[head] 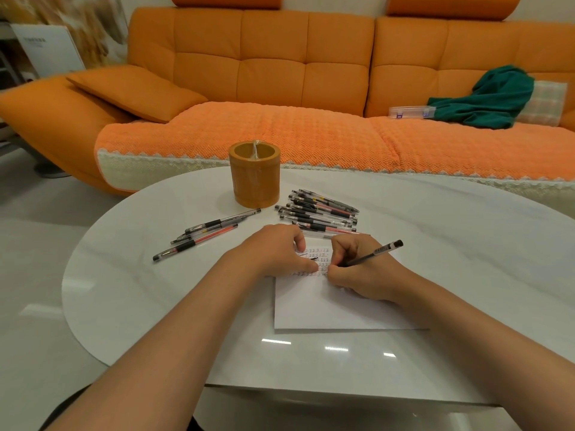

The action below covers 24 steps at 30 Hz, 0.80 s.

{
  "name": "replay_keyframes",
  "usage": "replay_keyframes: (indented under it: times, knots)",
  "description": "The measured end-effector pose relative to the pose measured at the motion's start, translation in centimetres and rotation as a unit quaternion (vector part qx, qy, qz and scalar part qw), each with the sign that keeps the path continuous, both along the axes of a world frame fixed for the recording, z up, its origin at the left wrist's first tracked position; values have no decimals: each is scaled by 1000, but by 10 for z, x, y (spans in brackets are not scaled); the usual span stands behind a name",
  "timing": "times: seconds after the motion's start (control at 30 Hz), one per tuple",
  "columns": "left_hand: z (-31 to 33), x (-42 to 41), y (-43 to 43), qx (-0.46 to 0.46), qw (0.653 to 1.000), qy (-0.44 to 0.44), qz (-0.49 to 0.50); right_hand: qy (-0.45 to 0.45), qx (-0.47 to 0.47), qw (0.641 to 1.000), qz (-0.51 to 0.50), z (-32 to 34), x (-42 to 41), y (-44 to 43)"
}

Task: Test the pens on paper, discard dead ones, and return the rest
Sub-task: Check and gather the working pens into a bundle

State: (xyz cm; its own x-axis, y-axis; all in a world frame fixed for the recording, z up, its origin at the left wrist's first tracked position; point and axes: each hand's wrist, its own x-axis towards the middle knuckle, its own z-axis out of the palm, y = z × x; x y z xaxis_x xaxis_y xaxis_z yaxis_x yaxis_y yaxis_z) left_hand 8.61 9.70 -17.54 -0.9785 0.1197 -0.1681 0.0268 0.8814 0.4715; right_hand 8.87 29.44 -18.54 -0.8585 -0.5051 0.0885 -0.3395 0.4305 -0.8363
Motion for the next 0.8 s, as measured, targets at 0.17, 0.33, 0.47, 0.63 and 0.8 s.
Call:
replay_keyframes:
  times: [0.17, 0.33, 0.47, 0.63, 0.8]
  knots:
    - [1, -1, -1, 4, 1000, 3, 0, 7, -2, 1000, 3, 0, 1, -1]
    - [0, 0, -1, 4, 1000, 2, -1, -4, -4, 1000, 17, 0, 0, 0]
    - [1, -1, -1, 5, 1000, 2, 4, 0, -5, 1000, 17, -2, -1, -1]
    - [1, 2, 0, 1, 1000, 7, 1, 2, -13, 1000, 13, -2, 0, 0]
    - [3, 4, -2, 6, 1000, 10, -4, -64, -125, 988, -62, 0, -2, 3]
